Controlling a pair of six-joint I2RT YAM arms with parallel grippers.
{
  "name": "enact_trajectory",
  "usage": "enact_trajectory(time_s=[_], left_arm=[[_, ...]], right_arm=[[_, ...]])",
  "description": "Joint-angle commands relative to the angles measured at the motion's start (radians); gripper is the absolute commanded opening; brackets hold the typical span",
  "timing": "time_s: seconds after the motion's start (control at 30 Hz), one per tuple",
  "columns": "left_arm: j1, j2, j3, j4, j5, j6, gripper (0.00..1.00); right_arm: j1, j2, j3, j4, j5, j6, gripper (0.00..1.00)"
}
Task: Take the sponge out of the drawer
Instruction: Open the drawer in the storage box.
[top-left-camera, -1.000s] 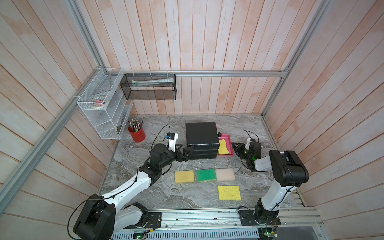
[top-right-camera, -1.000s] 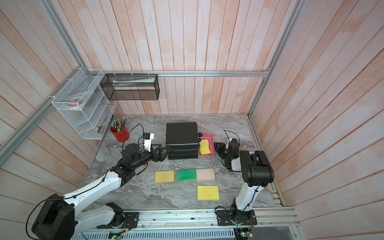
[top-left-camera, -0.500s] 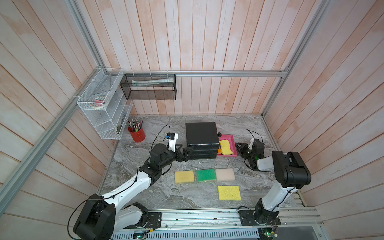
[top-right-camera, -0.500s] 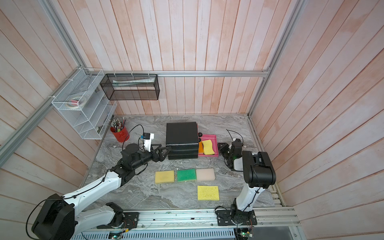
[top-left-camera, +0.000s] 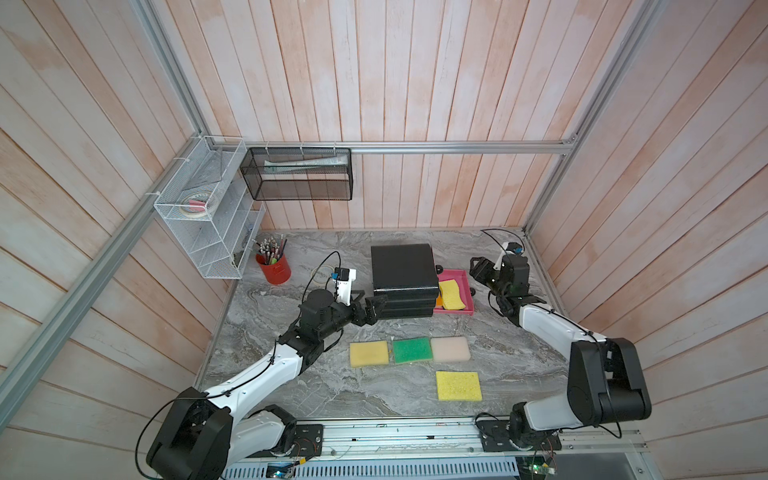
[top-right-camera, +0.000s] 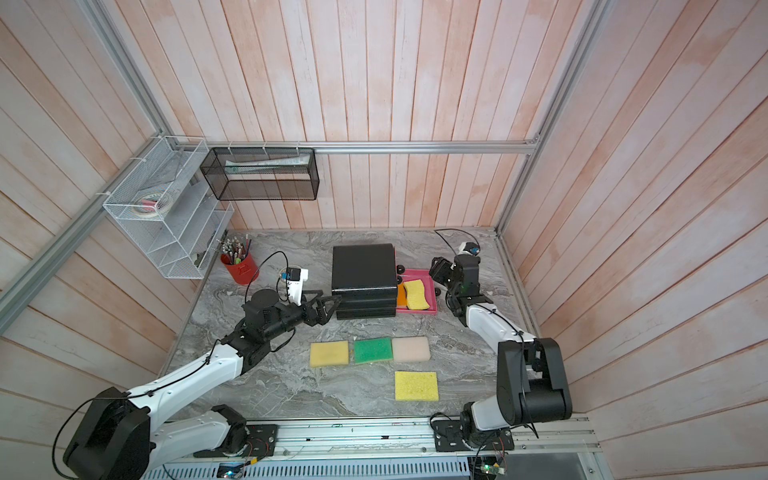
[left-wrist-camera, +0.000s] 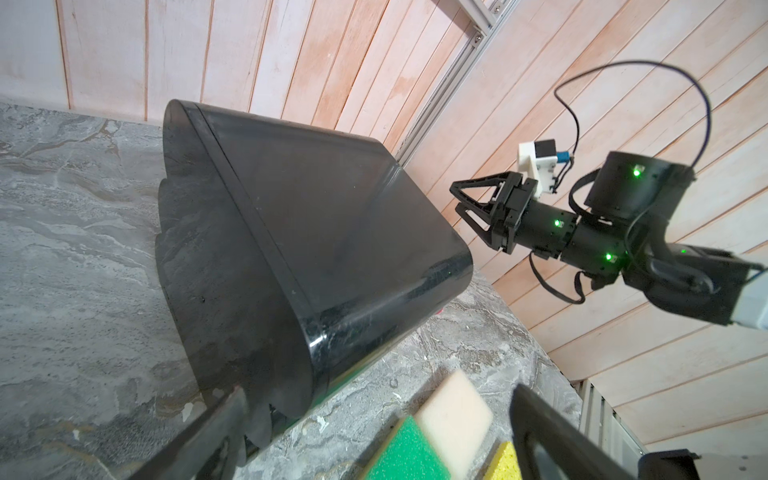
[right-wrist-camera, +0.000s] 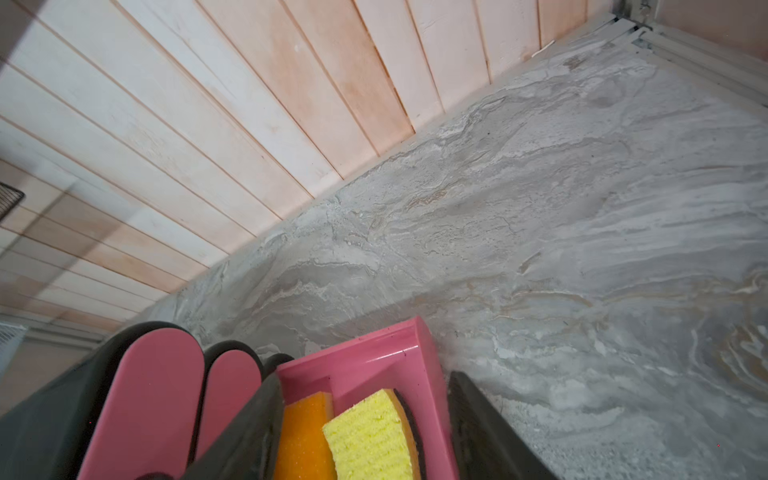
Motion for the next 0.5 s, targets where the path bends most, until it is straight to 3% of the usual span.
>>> enact_trajectory(time_s=[0.0,0.47], left_arm=[[0.004,-0.024,-0.022,0.021,-0.013,0.0,1.0],[0.004,-0.056,-0.037,0.016,-0.018,0.006,1.0]], right_arm=[[0.065,0.092,0.061,-0.261,0.057,-0.133,0.65],[0.11,0.271,0.16,-0.282,-0.014,-0.14,0.63]])
